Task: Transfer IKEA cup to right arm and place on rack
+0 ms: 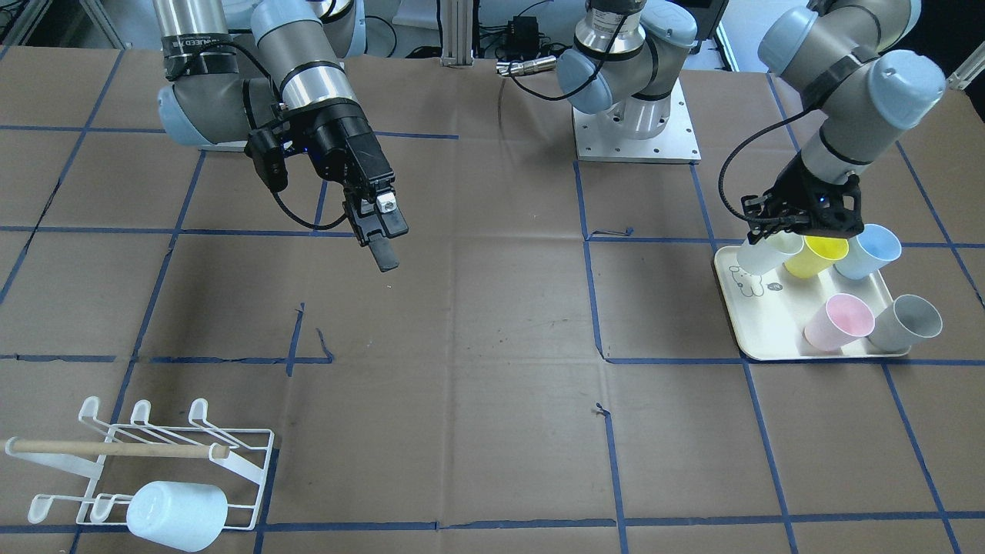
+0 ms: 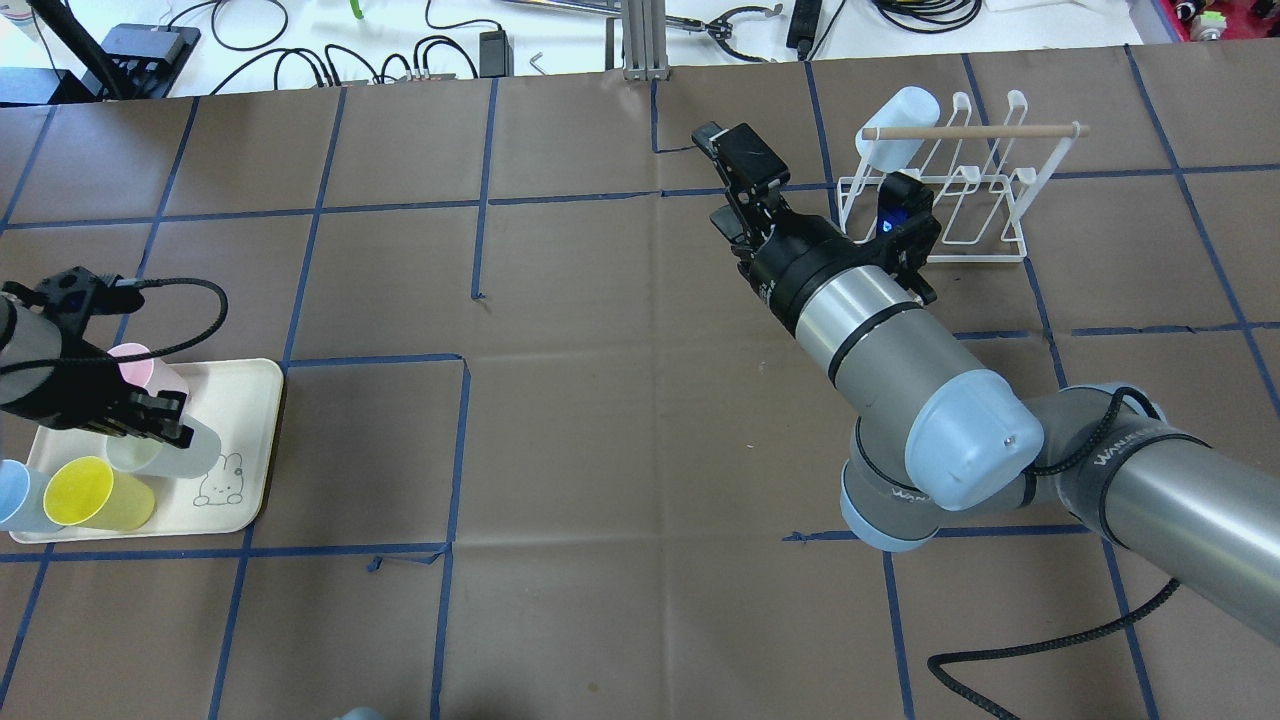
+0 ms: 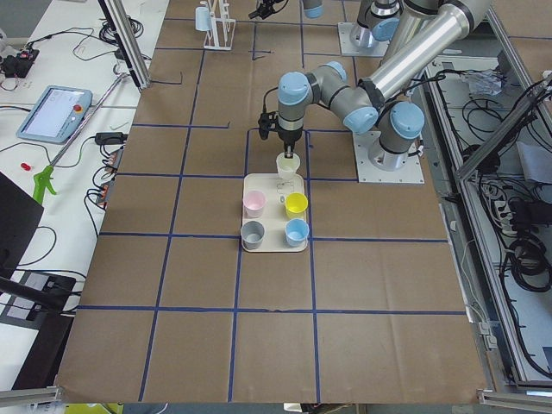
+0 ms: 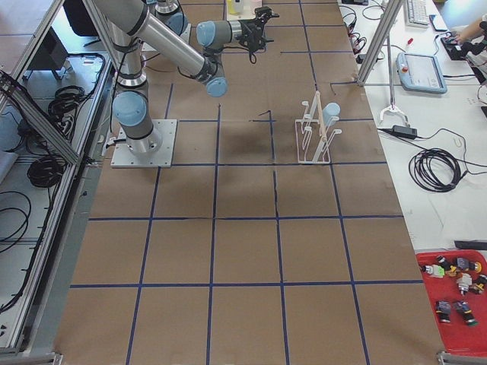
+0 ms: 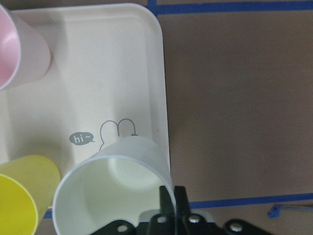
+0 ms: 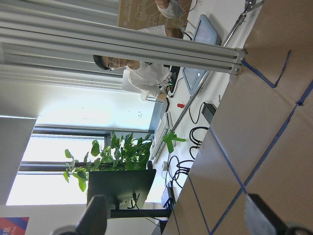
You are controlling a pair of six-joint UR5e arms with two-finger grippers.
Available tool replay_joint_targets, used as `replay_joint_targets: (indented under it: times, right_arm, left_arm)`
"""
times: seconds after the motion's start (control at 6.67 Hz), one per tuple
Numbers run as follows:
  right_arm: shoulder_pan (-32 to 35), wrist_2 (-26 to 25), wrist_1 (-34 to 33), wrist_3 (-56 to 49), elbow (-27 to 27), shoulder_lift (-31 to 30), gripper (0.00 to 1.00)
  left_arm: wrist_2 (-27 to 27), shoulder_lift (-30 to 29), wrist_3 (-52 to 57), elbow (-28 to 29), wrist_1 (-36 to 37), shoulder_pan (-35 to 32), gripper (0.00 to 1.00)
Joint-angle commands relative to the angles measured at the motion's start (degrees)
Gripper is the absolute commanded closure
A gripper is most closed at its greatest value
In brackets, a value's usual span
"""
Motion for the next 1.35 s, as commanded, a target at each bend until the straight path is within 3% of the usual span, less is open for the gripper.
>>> replay_joint_targets:
  times: [0.0,0.15,0.3,0.6,0.75,0.9,1.2]
  right_arm:
    - [-0.03,-0.50,-0.81,0.50,1.27,-0.30,0.00]
    - [-0.03,-0.59,-0.72,0.24,1.27,-0.47,0.00]
    - [-0.03,-0.59,-0.46,-0.45,1.18,-0.65,0.00]
    - [-0.03,-0.59,-0.55,-0.46,1.09,-0.65,0.00]
    - [-0.03,-0.59,-0.55,-0.46,1.01,-0.65,0.00]
    - [-0.03,-0.59,-0.46,-0.46,1.00,-0.22,0.00]
    - [-0.03,-0.24,0.59,0.23,1.09,-0.21,0.00]
  left_arm:
    - [-0.90,-3.31,0.23,17.06,-12.54,-2.37,1.00]
    - [-0.90,-7.08,0.58,24.96,-13.53,-4.65,1.00]
    - [-6.30,-9.73,0.75,32.52,-14.41,-6.76,1.00]
    - [-22.16,-12.91,1.28,37.25,-12.50,-8.62,1.00]
    - [-31.83,-13.01,1.81,35.87,-8.13,-9.50,1.00]
    - [-35.58,-13.09,2.16,32.63,-0.35,-12.64,1.00]
    - [-38.60,-12.92,2.60,20.36,27.47,-20.45,1.00]
